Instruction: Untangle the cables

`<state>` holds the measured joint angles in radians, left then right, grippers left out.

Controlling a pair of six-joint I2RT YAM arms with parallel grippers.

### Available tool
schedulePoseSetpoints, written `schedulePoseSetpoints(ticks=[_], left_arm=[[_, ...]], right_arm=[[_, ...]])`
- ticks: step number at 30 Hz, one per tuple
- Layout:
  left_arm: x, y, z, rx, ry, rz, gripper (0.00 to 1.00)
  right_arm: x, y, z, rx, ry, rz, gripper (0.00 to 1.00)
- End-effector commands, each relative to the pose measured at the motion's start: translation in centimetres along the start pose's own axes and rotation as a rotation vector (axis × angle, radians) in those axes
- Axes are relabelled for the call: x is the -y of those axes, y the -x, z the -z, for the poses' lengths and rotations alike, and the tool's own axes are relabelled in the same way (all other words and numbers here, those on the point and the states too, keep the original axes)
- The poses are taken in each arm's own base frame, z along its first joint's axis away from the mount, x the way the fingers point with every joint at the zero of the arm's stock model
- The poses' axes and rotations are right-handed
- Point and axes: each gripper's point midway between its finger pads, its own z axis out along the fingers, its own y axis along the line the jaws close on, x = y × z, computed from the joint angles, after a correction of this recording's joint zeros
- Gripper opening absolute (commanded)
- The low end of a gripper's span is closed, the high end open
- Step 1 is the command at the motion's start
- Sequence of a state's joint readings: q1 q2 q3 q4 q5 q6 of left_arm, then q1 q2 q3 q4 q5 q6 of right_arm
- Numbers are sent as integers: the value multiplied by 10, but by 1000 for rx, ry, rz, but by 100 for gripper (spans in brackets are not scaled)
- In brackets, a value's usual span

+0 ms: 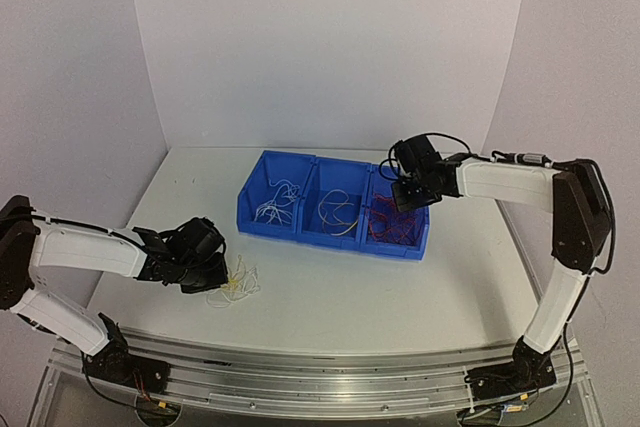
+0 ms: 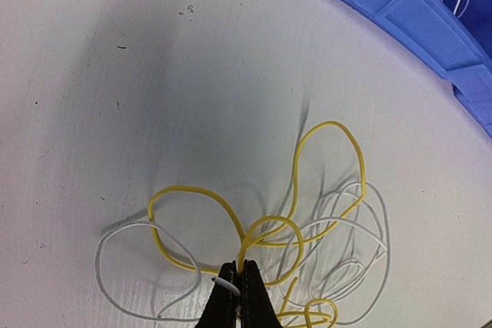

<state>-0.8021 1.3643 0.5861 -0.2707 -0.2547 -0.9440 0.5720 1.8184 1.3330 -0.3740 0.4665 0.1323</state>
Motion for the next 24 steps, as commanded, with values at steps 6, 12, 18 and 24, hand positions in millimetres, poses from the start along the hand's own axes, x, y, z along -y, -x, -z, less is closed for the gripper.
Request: schedulePoseSetpoints(ticks=[6, 12, 18, 24], left_arm=[[15, 7, 7, 16, -84, 15, 0], [31, 7, 13, 16, -181, -11, 0], [81, -2, 32, -52, -436, -124, 0], [146, 4, 84, -51, -762, -231, 0]], right_arm=[[5, 37, 86, 138, 156, -70, 55], [-50, 23, 142, 164, 469, 9, 85], [-146, -29, 177, 34, 827, 83, 87], [-190, -67, 172, -39, 894, 167, 87]])
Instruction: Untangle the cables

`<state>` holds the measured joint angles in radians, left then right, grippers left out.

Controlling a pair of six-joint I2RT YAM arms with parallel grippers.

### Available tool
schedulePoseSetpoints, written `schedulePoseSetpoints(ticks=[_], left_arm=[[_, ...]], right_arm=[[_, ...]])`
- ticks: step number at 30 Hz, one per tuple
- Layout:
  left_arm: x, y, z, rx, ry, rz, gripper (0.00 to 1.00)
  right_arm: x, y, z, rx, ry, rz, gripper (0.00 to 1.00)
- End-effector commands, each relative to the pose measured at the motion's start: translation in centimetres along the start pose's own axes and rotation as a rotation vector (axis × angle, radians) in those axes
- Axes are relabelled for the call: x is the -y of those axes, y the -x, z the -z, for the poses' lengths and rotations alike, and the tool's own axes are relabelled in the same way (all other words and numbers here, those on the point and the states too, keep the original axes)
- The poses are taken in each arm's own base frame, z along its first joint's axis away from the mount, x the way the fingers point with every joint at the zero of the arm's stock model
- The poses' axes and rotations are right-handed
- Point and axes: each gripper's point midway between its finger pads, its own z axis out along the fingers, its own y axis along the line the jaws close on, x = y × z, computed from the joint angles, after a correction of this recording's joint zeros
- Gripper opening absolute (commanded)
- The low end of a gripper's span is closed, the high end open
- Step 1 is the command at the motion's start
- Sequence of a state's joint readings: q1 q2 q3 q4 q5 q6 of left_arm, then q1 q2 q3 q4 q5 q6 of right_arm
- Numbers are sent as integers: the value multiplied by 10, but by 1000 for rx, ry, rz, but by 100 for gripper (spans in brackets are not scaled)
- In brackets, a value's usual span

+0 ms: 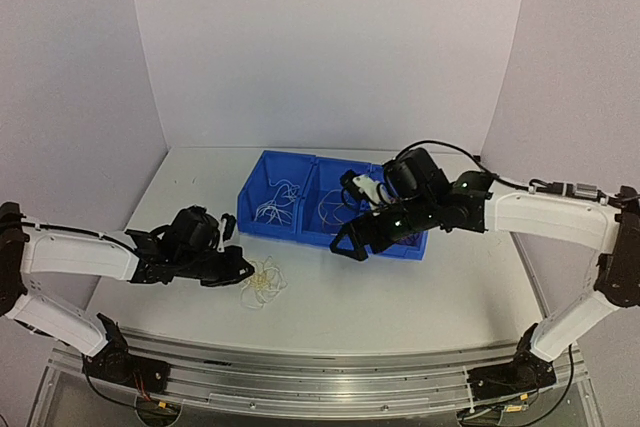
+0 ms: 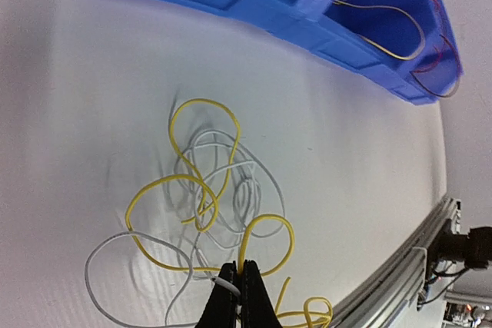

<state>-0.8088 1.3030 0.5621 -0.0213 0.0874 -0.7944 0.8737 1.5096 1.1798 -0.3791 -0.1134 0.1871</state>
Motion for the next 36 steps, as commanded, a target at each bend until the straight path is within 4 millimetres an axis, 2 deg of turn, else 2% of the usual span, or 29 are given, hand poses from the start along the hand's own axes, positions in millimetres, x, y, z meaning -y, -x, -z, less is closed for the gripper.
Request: schedulePoseSetpoints(ticks=[1, 6, 13, 15, 19, 22, 28, 34, 36], left_arm=[[88, 23, 29, 37, -345, -131, 0], [110, 24, 40, 30, -448, -143, 0], [116, 21, 42, 28, -483, -127, 0], [117, 22, 44, 33, -486, -126, 0], [118, 22, 45, 37, -489, -125, 0], [117, 21, 46, 40, -486, -122, 0], [111, 19, 46, 42, -473, -110, 0], [104, 19, 46, 59, -450, -96, 0], [101, 19, 45, 66, -438, -90, 0]], right_arm=[[-23, -15, -21, -31, 119, -21, 88], [-27, -30, -55, -54, 152, -77, 86], [-23, -39, -107, -106, 47, -134, 77], [-20, -48, -120, -125, 4, -171, 74], [-18, -52, -137, -125, -67, -200, 68], [-7, -50, -145, -103, -137, -242, 60], [-9, -58, -161, -134, -137, -264, 46], [-14, -68, -167, -164, -118, -275, 14], [-13, -68, -165, -161, -123, -280, 0]])
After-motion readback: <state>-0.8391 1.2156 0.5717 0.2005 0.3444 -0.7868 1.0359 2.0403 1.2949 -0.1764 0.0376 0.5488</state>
